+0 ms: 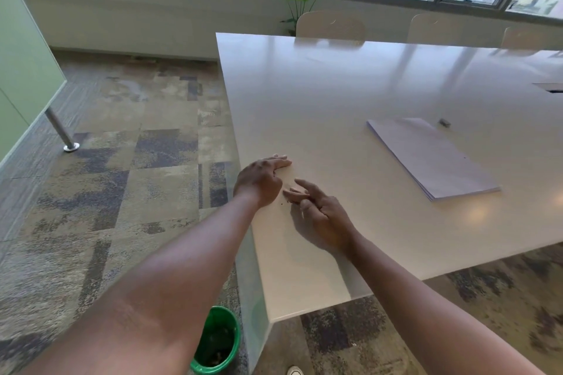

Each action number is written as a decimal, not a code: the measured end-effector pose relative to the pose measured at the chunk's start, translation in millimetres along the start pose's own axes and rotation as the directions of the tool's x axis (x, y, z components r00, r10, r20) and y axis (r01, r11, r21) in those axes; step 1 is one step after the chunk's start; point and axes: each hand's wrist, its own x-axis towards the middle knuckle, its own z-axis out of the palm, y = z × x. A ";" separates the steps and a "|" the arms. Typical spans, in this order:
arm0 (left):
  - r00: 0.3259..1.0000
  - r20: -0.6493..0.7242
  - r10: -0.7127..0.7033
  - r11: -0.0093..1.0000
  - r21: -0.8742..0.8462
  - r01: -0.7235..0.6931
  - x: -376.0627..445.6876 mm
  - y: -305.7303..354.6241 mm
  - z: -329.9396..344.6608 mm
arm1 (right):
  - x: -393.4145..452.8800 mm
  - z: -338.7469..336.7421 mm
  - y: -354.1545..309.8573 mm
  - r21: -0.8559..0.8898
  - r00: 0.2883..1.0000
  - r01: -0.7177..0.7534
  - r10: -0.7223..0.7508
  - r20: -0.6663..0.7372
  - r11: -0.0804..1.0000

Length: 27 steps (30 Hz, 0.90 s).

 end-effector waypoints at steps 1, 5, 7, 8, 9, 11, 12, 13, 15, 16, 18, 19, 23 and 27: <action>1.000 0.000 -0.001 1.000 0.000 0.001 0.0 -0.2 0.2 | -0.4 -0.6 -0.8 0.039 0.999 -0.010 0.011 -0.040 0.999; 1.000 -0.005 0.004 1.000 -0.002 -0.004 1.3 -1.9 1.9 | -0.3 1.7 -2.4 -0.059 0.994 -0.042 0.036 -0.100 0.997; 1.000 -0.001 0.006 1.000 0.002 -0.006 2.2 -2.5 2.6 | -0.5 4.1 -3.1 -0.133 0.998 -0.042 0.036 -0.049 0.990; 1.000 0.001 0.006 1.000 0.005 -0.006 2.2 -2.8 2.7 | -0.9 5.0 -4.4 -0.109 0.999 -0.038 0.036 -0.021 0.993; 1.000 0.000 0.008 1.000 0.007 -0.008 2.2 -2.9 2.7 | -0.9 5.5 -4.5 -0.052 1.000 -0.029 0.029 -0.001 0.998; 1.000 -0.002 0.012 1.000 0.008 -0.012 2.1 -2.9 2.6 | -1.2 5.4 -3.6 0.082 1.000 -0.023 0.024 -0.012 0.996; 1.000 -0.004 0.012 1.000 0.009 -0.012 2.0 -2.6 2.6 | -1.1 5.0 -2.1 0.119 0.999 -0.019 0.024 -0.043 0.993; 1.000 -0.006 0.012 1.000 0.010 -0.012 1.8 -2.3 2.5 | -1.3 4.3 -1.4 0.134 0.997 -0.017 0.027 -0.077 0.991; 1.000 -0.008 0.012 1.000 0.008 -0.012 1.3 -2.0 1.9 | -0.1 3.9 -1.6 0.065 0.989 -0.031 0.041 -0.145 0.997; 1.000 -0.009 0.011 1.000 0.009 -0.011 0.9 -2.2 1.8 | 0.7 4.6 -2.6 0.015 0.986 -0.040 0.042 -0.159 0.999; 1.000 -0.010 0.008 1.000 0.010 -0.007 0.8 -2.3 1.6 | 2.4 9.1 -4.4 -0.001 0.989 -0.039 0.039 -0.142 0.999; 1.000 -0.010 0.004 1.000 0.008 -0.004 0.9 -2.1 1.3 | 3.0 12.0 -6.2 0.012 0.992 -0.034 0.035 -0.124 0.999; 1.000 0.003 -0.005 1.000 -0.004 0.005 1.0 -1.0 1.0 | 6.5 22.7 -13.1 0.048 0.994 0.002 0.003 -0.108 0.999; 1.000 -0.004 -0.008 1.000 0.003 0.008 1.4 -1.2 1.4 | 16.4 19.9 -14.9 0.501 0.974 -0.002 0.116 -0.197 0.865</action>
